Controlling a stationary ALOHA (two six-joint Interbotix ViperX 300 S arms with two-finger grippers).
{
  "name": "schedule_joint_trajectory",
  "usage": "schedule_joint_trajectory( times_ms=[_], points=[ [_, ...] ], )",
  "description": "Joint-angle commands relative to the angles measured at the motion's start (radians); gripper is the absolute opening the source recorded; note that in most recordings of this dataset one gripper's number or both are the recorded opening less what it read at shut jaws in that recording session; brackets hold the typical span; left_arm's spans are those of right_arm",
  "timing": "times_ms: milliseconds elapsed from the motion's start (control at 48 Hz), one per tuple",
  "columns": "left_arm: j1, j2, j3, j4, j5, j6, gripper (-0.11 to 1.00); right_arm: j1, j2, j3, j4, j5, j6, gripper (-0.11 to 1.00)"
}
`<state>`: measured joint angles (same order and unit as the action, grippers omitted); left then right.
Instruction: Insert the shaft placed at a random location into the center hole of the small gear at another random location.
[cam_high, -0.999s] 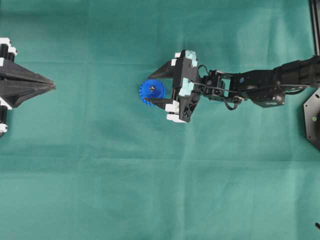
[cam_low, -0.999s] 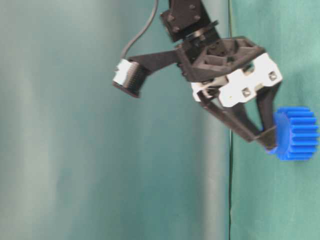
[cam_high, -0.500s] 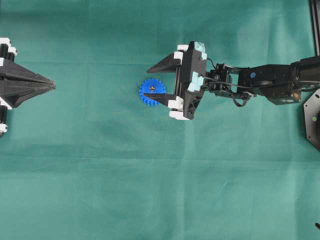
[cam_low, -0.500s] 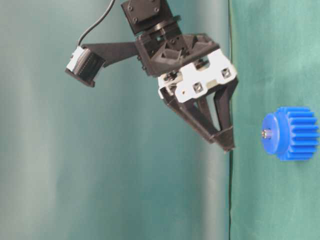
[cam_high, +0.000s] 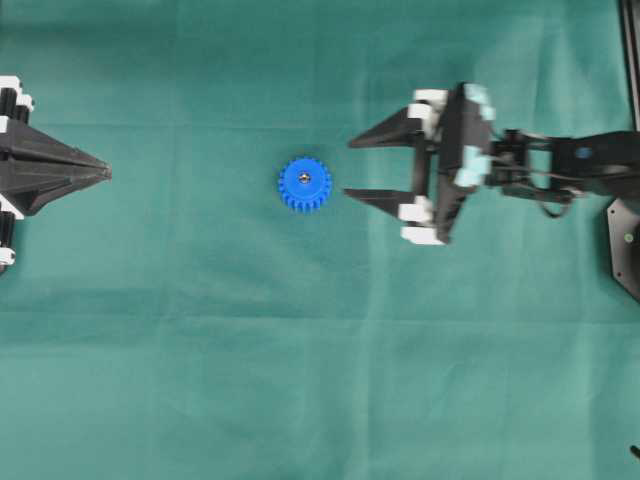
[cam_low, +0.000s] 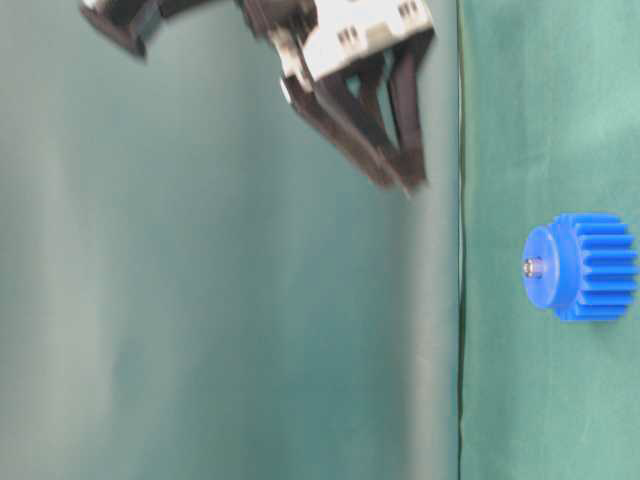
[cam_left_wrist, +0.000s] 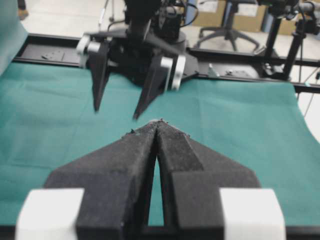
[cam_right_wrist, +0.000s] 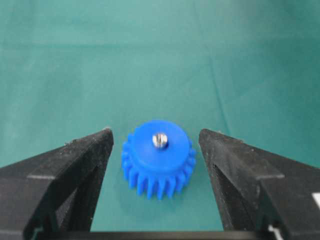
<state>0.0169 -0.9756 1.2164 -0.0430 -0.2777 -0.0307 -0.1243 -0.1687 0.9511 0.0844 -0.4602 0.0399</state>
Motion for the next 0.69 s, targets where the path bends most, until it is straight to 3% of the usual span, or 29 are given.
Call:
schedule_joint_trajectory(
  times_ms=[0, 291, 666],
  points=[
    [0.002, 0.003, -0.011, 0.0, -0.005, 0.0, -0.01, 0.003, -0.094, 0.041, 0.0, 0.0, 0.002, 0.72],
    [0.002, 0.003, -0.011, 0.0, -0.003, 0.0, -0.01, 0.005, -0.307, 0.186, 0.006, 0.06, 0.002, 0.72],
    [0.002, 0.003, -0.011, 0.0, -0.002, 0.0, -0.01, 0.005, -0.408, 0.222, 0.006, 0.123, 0.002, 0.72]
  ],
)
